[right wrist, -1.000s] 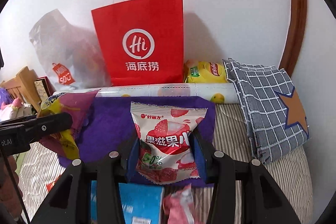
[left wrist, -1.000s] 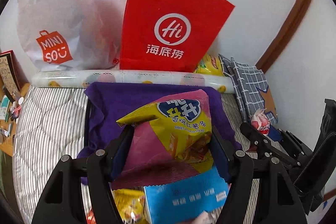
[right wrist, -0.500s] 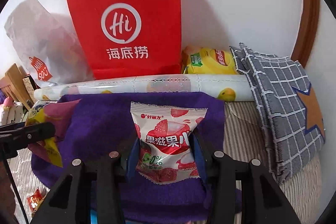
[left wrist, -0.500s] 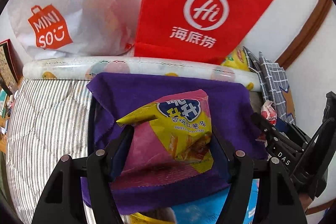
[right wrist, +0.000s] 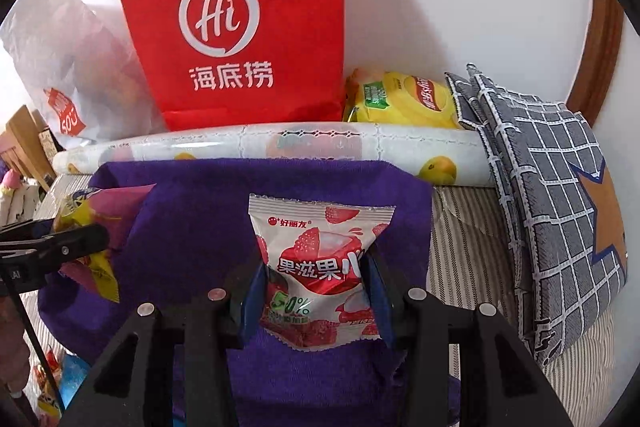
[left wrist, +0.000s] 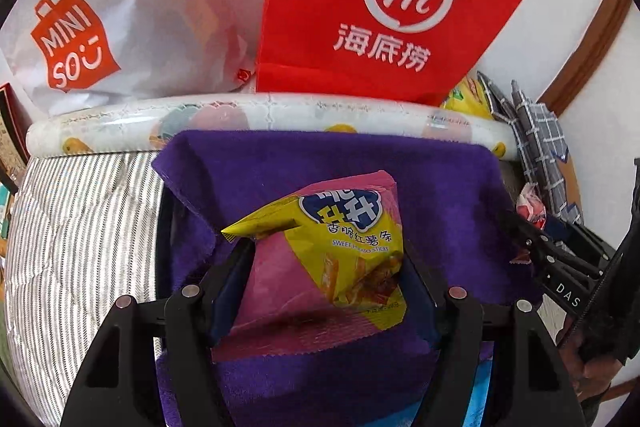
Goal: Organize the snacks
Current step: 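Carry both snacks over the purple towel and open both tools to drop them, then withdraw both open tools from the purple towel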
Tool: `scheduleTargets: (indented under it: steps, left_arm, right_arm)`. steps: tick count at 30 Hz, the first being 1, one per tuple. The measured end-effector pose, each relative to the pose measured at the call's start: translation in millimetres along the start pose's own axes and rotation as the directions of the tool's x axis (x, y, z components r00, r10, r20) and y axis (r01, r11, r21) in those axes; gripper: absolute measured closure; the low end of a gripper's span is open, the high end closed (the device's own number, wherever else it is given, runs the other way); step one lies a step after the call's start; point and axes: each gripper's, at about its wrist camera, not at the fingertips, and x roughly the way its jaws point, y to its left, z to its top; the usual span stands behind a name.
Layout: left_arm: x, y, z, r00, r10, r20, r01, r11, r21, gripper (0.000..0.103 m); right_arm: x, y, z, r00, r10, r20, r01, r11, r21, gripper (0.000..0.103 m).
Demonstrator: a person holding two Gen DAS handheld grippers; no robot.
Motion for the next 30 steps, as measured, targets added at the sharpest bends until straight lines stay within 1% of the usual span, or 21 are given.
scheduleTargets:
  steps: [2,6,12,17,19,20,21,22,23,24,26,30]
  left_arm:
    - [4.0,-1.7,-1.5,1.000,0.002,-0.012,-0.002,1.000,0.011,0.033]
    - [8.0,-1.3,-3.3,1.000,-0.016,-0.024,0.016,1.000,-0.006,0.033]
    - [10.1,0.9,-2.7,0.999,-0.017,-0.034,0.016,1.000,-0.026,0.033]
    - [11.3,-1.1,-3.9,0.999,-0.011,-0.043,0.011,1.000,-0.017,0.033]
    - [12.9,-2.6,-4.5,0.998,-0.007,-0.058,0.006,1.000,-0.013,0.033]
    - [13.2,-3.6,-4.6,0.998,-0.005,-0.064,0.004,1.000,-0.011,0.031]
    - [12.6,-4.7,-4.5,0.998,-0.007,-0.063,0.007,1.000,-0.009,0.027]
    - [10.5,-5.3,-4.3,0.999,-0.007,-0.054,0.007,1.000,-0.010,0.024]
    - [7.5,-6.2,-4.1,0.999,-0.004,-0.041,0.003,1.000,-0.012,0.018]
    - [3.8,-7.4,-4.1,1.000,-0.001,-0.026,0.001,1.000,-0.008,0.015]
    - [-1.7,-10.3,-3.7,1.000,0.000,-0.012,0.000,1.000,0.001,0.015]
    - [-14.8,-12.5,-3.9,1.000,-0.018,0.004,0.018,1.000,-0.007,0.015]
  right_arm:
    - [4.1,-0.5,-1.1,1.000,-0.002,-0.014,0.002,1.000,0.000,0.059]
    - [10.9,-6.9,-1.8,0.999,0.007,-0.041,-0.006,1.000,0.023,0.059]
    - [11.3,-11.3,-2.2,0.999,0.006,-0.035,-0.004,0.999,0.045,0.056]
    - [11.5,-12.5,-3.3,0.999,0.014,-0.042,-0.011,0.998,0.057,0.056]
    - [9.4,-12.5,-2.4,0.999,0.012,-0.042,-0.010,0.998,0.062,0.053]
    - [6.8,-12.2,-2.2,0.999,0.016,-0.038,-0.013,0.998,0.063,0.050]
    - [3.8,-11.2,-2.2,0.999,0.017,-0.035,-0.015,0.998,0.061,0.044]
    - [0.5,-10.0,-2.7,0.999,0.020,-0.030,-0.018,0.998,0.058,0.040]
    - [-2.9,-8.9,-3.2,0.999,0.023,-0.024,-0.021,0.998,0.057,0.032]
    - [-8.6,-7.6,-4.6,1.000,0.020,-0.012,-0.019,0.998,0.059,0.030]
    - [-15.9,-6.3,-7.0,1.000,0.010,-0.004,-0.010,0.998,0.059,0.029]
    - [-30.9,-7.2,-10.2,1.000,-0.016,-0.019,0.018,0.997,0.081,0.027]
